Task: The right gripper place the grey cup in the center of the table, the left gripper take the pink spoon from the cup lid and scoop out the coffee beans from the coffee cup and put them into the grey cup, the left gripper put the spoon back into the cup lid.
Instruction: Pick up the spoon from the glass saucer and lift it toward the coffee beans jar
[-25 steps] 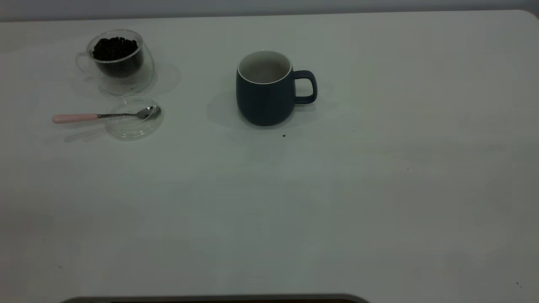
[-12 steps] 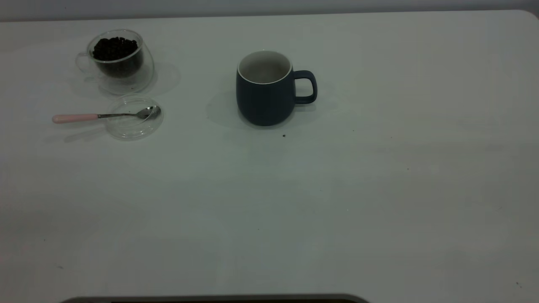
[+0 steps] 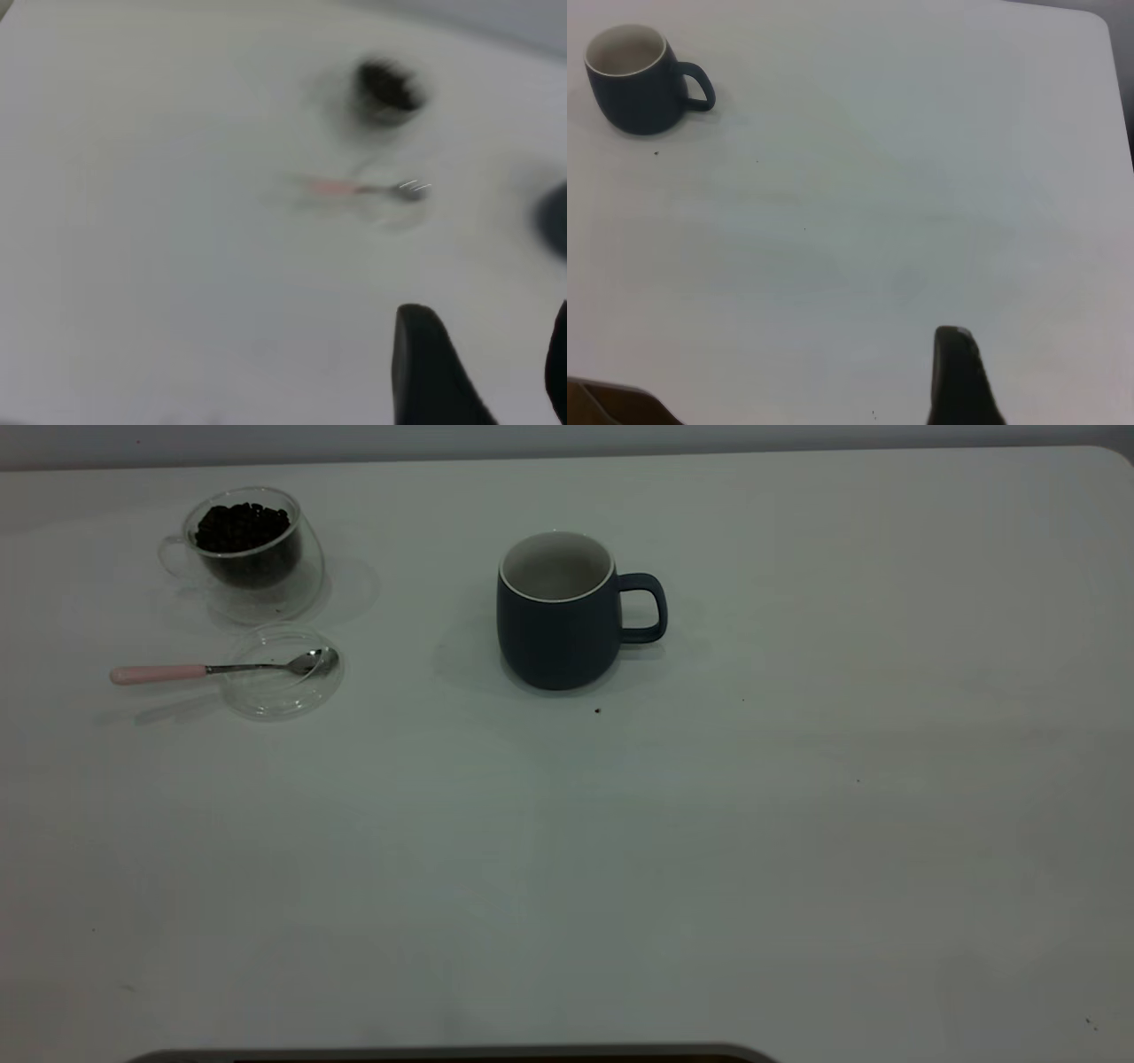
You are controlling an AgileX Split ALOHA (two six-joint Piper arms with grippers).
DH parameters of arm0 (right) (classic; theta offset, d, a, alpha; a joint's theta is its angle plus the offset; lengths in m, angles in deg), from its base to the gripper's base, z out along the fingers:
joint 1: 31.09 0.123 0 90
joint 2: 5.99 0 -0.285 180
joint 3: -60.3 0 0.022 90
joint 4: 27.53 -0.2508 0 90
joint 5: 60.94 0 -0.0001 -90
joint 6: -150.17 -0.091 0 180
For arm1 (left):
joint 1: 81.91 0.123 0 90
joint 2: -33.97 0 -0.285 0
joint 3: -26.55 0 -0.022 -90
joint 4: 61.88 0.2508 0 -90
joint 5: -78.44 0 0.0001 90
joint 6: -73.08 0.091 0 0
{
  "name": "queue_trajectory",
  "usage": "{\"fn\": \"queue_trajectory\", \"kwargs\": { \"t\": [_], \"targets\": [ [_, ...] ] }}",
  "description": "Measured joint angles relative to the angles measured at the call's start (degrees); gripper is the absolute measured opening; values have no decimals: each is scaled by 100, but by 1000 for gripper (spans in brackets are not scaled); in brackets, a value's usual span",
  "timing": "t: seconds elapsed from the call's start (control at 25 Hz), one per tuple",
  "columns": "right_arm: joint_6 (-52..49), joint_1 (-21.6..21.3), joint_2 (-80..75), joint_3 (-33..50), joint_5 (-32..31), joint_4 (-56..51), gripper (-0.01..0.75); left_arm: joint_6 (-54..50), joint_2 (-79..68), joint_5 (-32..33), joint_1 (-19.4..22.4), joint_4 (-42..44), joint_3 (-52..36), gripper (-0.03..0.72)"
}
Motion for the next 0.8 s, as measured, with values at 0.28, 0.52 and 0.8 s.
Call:
{"fn": "queue_trajectory", "kwargs": {
  "t": [0.28, 0.52, 0.8],
  "targets": [
    [-6, 0, 0, 0, 0, 0, 497, -2783, -2723, -341, 298, 2712, 413, 367],
    [-11, 0, 0, 0, 0, 0, 497, -2187, -4931, -890, 838, 2454, 1079, 270],
    [-11, 0, 0, 0, 0, 0, 497, 1451, -7286, -839, 2159, -823, 2437, 242]
  ]
}}
